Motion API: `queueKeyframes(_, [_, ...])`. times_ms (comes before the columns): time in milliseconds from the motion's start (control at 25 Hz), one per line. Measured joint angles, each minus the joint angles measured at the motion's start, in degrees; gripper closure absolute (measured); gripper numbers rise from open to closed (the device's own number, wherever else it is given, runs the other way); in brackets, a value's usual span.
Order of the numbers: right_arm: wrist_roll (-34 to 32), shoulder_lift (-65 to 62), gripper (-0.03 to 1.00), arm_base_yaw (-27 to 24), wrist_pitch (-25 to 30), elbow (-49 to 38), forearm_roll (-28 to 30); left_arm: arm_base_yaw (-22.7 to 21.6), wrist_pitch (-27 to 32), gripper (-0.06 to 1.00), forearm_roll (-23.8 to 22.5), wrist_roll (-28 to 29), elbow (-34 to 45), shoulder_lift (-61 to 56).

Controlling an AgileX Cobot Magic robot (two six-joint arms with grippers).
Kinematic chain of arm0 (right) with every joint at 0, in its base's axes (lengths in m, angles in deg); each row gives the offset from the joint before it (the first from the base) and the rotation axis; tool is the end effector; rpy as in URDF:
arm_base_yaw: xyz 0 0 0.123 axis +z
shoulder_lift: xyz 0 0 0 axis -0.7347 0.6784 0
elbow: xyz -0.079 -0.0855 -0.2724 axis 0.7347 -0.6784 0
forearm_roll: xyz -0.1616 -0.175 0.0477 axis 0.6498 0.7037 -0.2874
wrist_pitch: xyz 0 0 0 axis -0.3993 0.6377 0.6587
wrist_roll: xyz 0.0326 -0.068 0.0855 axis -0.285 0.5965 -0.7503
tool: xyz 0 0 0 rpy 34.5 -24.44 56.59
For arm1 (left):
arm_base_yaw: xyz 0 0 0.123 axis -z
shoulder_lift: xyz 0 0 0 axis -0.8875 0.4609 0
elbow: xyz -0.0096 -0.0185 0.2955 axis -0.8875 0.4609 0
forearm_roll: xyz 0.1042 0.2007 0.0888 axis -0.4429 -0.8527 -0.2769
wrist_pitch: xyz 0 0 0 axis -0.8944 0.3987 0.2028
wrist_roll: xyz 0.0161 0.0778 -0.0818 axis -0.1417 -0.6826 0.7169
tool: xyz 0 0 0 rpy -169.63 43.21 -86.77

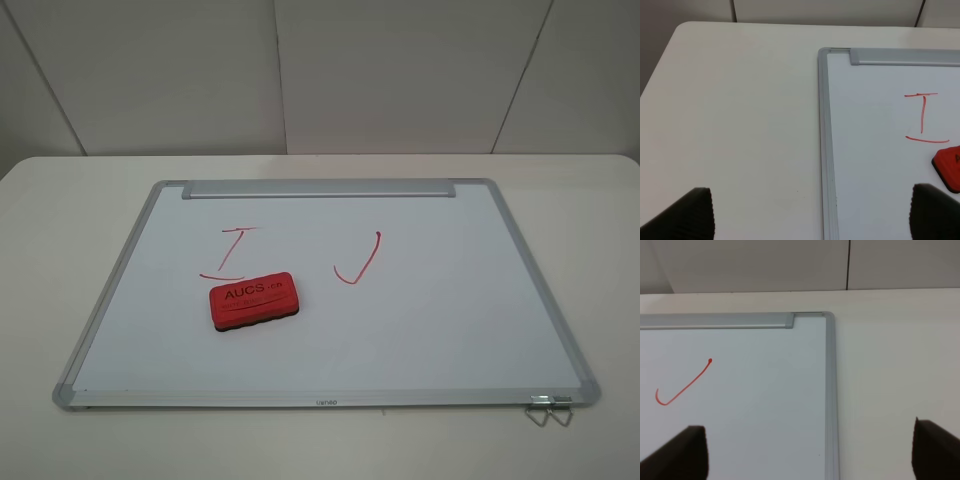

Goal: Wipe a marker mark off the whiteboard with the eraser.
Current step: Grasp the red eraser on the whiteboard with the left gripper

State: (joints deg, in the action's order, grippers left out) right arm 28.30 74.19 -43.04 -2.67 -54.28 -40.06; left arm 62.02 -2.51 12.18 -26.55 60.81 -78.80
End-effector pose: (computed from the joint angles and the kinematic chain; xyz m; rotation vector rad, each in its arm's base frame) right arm -0.0053 -0.0063 0.2682 0.0264 2.0188 0.0380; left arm -0.0046 0.0000 0.2626 -0.0309 2.0404 -0.0073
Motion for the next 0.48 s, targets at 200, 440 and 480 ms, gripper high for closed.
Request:
queueKeyframes(200, [0.0,0.0,0.24,0.0,0.0,0.0,0.0,0.0,0.0,0.17,0.0,0.0,0.0,0.0])
queueKeyframes(440, [0.0,0.0,0.24,0.0,0.0,0.0,0.0,0.0,0.0,0.17,0.0,0.0,0.0,0.0])
queueKeyframes(480, [0.0,0.0,0.24,0.0,0.0,0.0,0.0,0.0,0.0,0.17,0.0,0.0,0.0,0.0])
